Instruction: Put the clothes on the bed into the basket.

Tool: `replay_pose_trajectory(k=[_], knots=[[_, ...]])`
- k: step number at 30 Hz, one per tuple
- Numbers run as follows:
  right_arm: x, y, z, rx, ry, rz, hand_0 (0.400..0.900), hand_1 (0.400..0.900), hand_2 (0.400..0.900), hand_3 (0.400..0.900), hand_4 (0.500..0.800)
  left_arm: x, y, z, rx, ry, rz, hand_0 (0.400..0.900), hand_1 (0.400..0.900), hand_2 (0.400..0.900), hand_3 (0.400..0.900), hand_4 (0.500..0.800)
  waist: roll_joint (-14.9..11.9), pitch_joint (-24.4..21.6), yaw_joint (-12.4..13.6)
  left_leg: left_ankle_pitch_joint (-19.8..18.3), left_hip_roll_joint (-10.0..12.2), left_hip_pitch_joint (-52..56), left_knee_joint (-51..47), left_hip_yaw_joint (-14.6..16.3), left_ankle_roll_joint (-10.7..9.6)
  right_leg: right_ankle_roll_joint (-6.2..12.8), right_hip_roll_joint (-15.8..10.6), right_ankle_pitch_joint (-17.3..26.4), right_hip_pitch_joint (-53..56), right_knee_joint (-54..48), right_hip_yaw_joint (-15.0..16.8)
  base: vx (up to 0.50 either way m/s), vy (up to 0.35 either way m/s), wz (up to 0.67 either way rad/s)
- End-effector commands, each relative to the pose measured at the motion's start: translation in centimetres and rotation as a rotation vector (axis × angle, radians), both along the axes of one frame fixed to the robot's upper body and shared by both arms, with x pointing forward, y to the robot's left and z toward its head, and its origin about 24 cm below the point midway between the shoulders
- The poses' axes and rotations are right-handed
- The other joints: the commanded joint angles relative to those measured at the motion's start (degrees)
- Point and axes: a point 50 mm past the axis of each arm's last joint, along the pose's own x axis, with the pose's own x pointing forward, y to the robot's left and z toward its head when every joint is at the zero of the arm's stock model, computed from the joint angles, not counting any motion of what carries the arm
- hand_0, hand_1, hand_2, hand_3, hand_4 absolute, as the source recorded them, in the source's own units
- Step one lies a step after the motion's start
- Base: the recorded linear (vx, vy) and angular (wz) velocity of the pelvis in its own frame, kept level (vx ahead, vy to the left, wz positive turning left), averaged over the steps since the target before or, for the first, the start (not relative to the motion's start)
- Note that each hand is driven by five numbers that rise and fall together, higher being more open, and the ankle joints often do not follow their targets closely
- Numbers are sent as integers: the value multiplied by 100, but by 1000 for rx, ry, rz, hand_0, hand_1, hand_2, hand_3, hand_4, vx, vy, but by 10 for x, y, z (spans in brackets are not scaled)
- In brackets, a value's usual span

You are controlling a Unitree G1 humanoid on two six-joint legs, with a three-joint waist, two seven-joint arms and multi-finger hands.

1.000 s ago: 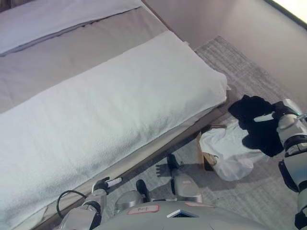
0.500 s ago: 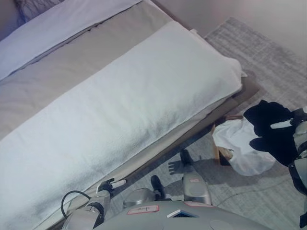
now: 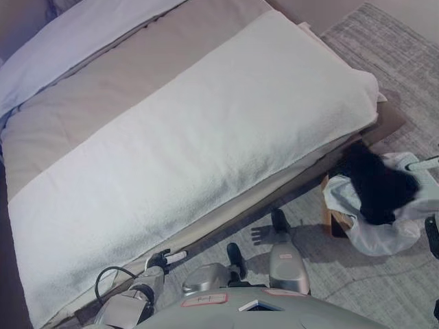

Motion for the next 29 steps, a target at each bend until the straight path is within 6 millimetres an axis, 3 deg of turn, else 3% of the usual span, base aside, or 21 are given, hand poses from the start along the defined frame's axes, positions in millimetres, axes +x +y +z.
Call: replay_pose_trajectory(k=[1, 10, 14, 17, 20, 25, 29], knots=[[5, -13, 47, -174, -35, -11, 900, 900, 900, 900, 800, 3, 21, 5, 86, 9, -32, 900, 900, 900, 900, 800, -263, -88, 115, 320, 91, -304, -23, -375, -328, -102, 100, -456, 497, 271, 93, 0, 0, 0], [14, 0, 28, -122, -16, 29, 900, 900, 900, 900, 800, 4, 27, 6, 100, 10, -23, 900, 900, 900, 900, 800, -443, -145, 214, 292, 114, -263, -23, -425, -323, -108, 99, -485, 589, 253, 31, -2, -17, 3], [32, 25, 7, -49, -45, 115, 900, 900, 900, 900, 800, 3, 29, 6, 103, 10, -11, 900, 900, 900, 900, 800, -510, -169, 256, 281, 121, -228, -23, -444, -312, -120, 108, -500, 637, 253, 20, 0, 0, 0], [45, 62, -31, 89, -52, 227, 900, 900, 900, 900, 800, 4, 29, 7, 100, 2, -2, 900, 900, 900, 900, 800, -581, -210, 306, 270, 141, -193, -23, -459, -302, -136, 124, -522, 688, 254, -2, -1, -21, 3], [42, 95, -75, 247, -17, 289, 900, 900, 900, 900, 800, 7, 34, 8, 108, -4, -2, 900, 900, 900, 900, 800, -674, -278, 379, 265, 163, -163, -20, -520, -292, -155, 143, -554, 762, 244, -59, 5, -42, 14], [17, 139, -137, 408, 75, 306, 900, 900, 900, 900, 800, 6, 36, 8, 138, 36, -94, 900, 900, 900, 900, 800, -817, -418, 500, 269, 181, -139, -23, -648, -270, -188, 164, -583, 879, 209, -214, 11, -29, 25], [-25, 169, -187, 584, 130, 212, 900, 900, 900, 900, 800, 1, 30, 6, 149, 76, -173, 900, 900, 900, 900, 800, -921, -530, 597, 267, 178, -132, -23, -785, -250, -189, 162, -583, 972, 160, -381, 21, -5, 27]])
